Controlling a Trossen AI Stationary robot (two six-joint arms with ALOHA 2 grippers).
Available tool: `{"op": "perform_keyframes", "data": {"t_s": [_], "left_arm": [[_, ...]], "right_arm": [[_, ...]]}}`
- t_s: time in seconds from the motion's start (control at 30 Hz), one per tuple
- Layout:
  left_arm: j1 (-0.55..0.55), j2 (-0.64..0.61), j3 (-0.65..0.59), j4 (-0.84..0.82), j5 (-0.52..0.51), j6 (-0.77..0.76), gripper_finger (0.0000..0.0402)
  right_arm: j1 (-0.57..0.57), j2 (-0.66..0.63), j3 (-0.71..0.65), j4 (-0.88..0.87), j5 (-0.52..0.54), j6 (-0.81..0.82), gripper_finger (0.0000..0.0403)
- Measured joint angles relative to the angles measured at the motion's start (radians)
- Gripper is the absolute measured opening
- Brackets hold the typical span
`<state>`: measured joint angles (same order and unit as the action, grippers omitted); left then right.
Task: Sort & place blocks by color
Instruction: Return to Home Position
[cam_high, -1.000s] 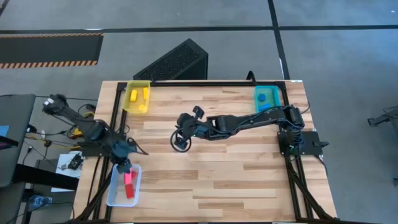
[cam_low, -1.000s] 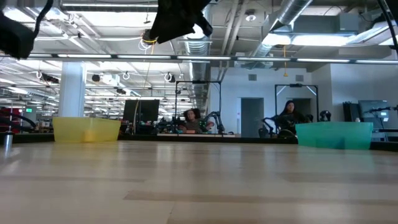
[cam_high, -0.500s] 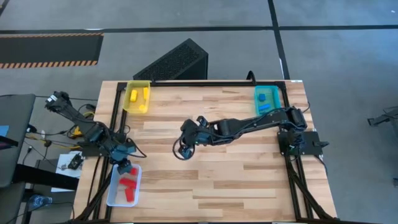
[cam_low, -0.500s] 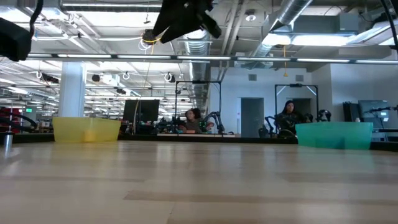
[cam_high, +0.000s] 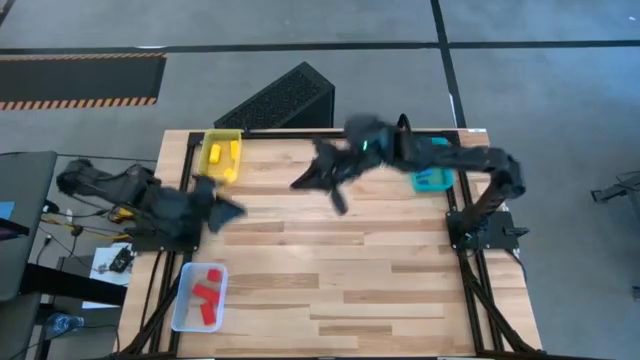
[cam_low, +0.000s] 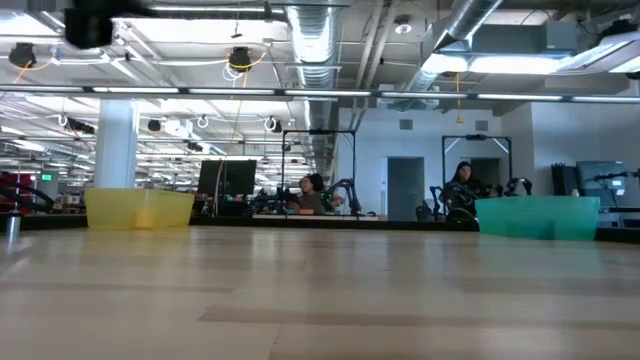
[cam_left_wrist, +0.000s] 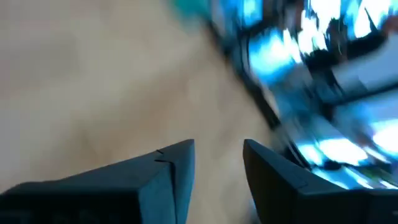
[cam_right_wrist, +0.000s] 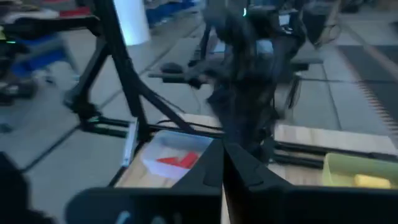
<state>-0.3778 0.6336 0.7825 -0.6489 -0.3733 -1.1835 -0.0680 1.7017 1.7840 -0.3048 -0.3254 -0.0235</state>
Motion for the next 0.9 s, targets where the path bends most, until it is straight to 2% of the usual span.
{"op": "perform_keyframes", "data": {"t_s": [0.07,0.13,0.2,0.27,0.33,0.4,0.47,0.57,0.67,0.77,0.9], "left_arm": [[0.083,0.028,0.051,0.019,-0.150,0.211,0.0110],[0.180,0.068,0.069,0.095,-0.295,0.389,0.0098],[0.271,0.106,0.063,0.217,-0.346,0.481,0.0084],[0.343,0.155,0.052,0.360,-0.277,0.535,0.0069],[0.402,0.210,0.048,0.457,-0.129,0.601,0.0051],[0.443,0.277,0.047,0.497,0.018,0.653,0.0033],[0.471,0.340,0.045,0.527,0.084,0.673,0.0014],[0.519,0.404,0.059,0.580,0.113,0.704,0.0003],[0.584,0.433,0.081,0.623,0.198,0.877,0.0003],[0.663,0.442,0.095,0.707,0.268,1.036,0.0001],[0.804,0.447,0.120,0.803,0.414,1.139,0.0001]], "right_arm": [[-0.079,-0.033,-0.003,-0.068,-0.120,-0.005,0.0008],[-0.151,-0.068,-0.021,-0.194,-0.189,-0.054,0.0008],[-0.214,-0.121,-0.067,-0.276,-0.212,-0.121,0.0013],[-0.273,-0.174,-0.136,-0.281,-0.257,-0.156,0.0015],[-0.332,-0.221,-0.229,-0.235,-0.337,-0.165,0.0010],[-0.382,-0.263,-0.332,-0.120,-0.416,-0.134,0.0005],[-0.423,-0.312,-0.440,0.010,-0.454,-0.050,0.0005],[-0.454,-0.384,-0.583,0.175,-0.457,0.087,0.0007],[-0.449,-0.442,-0.684,0.300,-0.452,0.145,0.0003],[-0.442,-0.486,-0.732,0.421,-0.396,0.186,0.0005],[-0.446,-0.494,-0.732,0.448,-0.351,0.188,0.0005]]}}
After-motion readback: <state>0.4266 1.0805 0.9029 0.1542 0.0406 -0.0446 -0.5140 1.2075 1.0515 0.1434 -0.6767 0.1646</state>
